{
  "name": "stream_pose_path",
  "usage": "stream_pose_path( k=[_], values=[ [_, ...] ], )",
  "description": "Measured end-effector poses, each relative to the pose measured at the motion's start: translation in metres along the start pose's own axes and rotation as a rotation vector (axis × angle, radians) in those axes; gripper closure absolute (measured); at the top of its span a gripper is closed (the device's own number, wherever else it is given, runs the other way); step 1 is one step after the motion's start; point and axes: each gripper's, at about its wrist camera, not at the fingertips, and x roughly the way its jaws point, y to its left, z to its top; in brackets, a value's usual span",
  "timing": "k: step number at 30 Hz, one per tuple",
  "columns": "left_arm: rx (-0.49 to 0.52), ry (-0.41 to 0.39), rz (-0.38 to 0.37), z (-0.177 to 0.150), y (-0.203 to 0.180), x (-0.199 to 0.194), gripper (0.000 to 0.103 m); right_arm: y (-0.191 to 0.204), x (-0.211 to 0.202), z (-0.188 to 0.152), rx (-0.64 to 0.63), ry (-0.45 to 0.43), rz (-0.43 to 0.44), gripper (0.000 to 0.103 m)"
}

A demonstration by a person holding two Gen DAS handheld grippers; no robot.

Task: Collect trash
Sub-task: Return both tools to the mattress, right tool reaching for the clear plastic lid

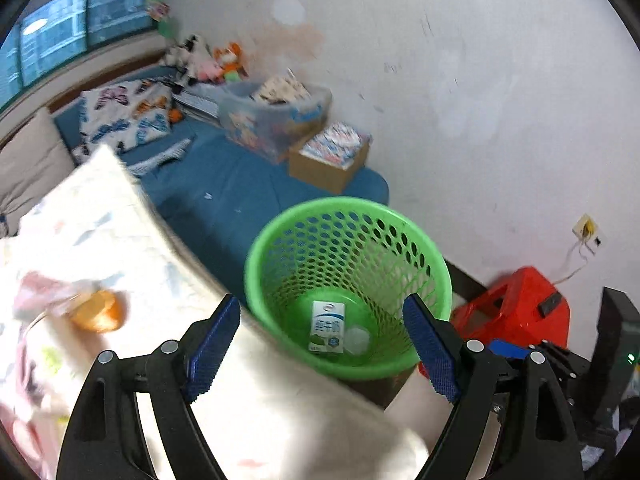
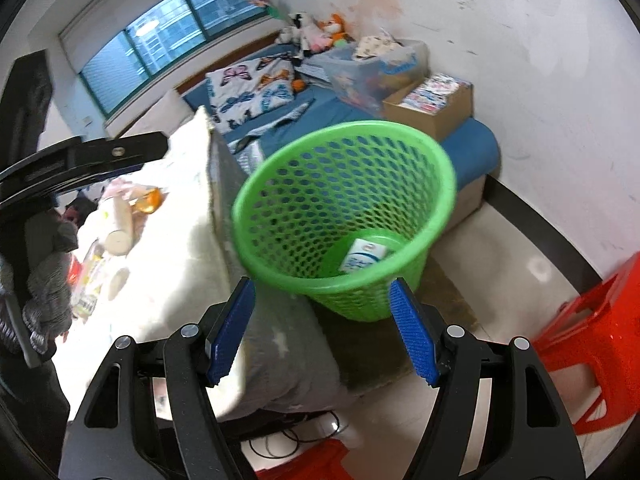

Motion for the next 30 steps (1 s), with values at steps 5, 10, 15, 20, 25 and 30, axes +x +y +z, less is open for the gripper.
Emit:
stream_pose_path(
  k=[5, 10, 15, 20, 25, 30],
  values=[
    [-0.053, -0.074, 0.07, -0.027, 0.028, -0.052, 0.022, 0.035, 0.004, 0.002, -0.067, 0.007, 0.048, 0.033],
    [-0.114, -0.122, 0.154, -0.059, 0.059, -0.094, 0.022, 0.072, 0.012, 0.003, -0.124, 0.015, 0.1, 0.023],
    [-0.203, -0.153, 0.227, -0.097, 0.097, -0.132, 0.022, 0.112, 0.02, 0.001, -0.194, 0.027, 0.153, 0.023],
    [-0.29, -0.18, 0.294, -0.135, 0.134, -0.167, 0.022, 0.152, 0.025, -0.004, -0.271, 0.041, 0.212, 0.023],
    [-0.371, -0.193, 0.374, -0.172, 0.169, -0.202, 0.022, 0.196, 0.032, -0.009, -0.335, 0.059, 0.274, 0.023],
    [-0.417, -0.188, 0.48, -0.207, 0.197, -0.226, 0.022, 0.238, 0.036, -0.021, -0.402, 0.081, 0.328, 0.023]
  ],
)
